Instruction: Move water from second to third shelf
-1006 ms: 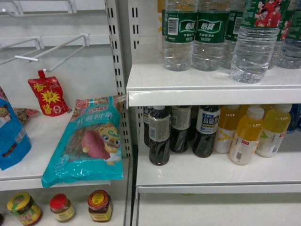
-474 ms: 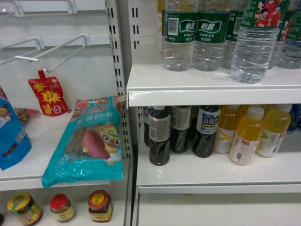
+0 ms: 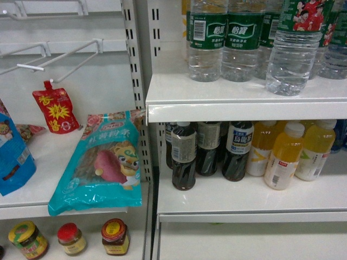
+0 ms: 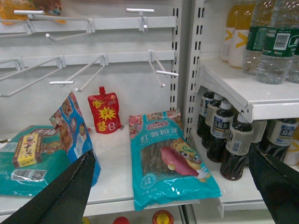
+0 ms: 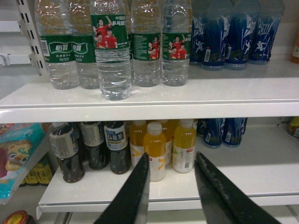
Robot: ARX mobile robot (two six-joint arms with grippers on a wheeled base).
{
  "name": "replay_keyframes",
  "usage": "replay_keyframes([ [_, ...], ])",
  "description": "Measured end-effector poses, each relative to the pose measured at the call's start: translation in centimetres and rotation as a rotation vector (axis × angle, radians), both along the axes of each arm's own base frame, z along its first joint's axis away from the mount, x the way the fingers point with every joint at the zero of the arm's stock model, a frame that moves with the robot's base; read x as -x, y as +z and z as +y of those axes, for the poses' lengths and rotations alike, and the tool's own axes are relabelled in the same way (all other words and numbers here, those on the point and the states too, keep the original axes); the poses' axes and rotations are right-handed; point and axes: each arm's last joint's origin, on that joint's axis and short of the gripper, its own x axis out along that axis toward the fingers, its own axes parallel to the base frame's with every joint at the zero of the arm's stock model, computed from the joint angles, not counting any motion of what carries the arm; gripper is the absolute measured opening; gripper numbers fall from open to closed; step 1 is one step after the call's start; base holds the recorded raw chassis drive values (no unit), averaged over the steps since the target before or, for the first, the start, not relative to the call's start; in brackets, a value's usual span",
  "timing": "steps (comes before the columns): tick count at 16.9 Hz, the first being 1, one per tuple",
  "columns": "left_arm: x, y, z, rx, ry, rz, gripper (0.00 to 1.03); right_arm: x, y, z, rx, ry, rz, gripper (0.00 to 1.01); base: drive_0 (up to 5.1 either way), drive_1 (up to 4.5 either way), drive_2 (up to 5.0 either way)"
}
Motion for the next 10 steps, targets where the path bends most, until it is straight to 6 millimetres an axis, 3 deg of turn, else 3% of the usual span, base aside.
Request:
replay_keyframes([
  [6,0.00,-0.01,0.00,0.000,0.000,0.000,0.98,0.00,0.00,0.00,0.000,0.000,0.000,1.00,0.0,0.00,0.0],
  [10,0.00,0.00,0.00,0.000,0.000,0.000,0.98,0.00,0.00,0.00,0.000,0.000,0.000,0.98,0.0,0.00,0.0],
])
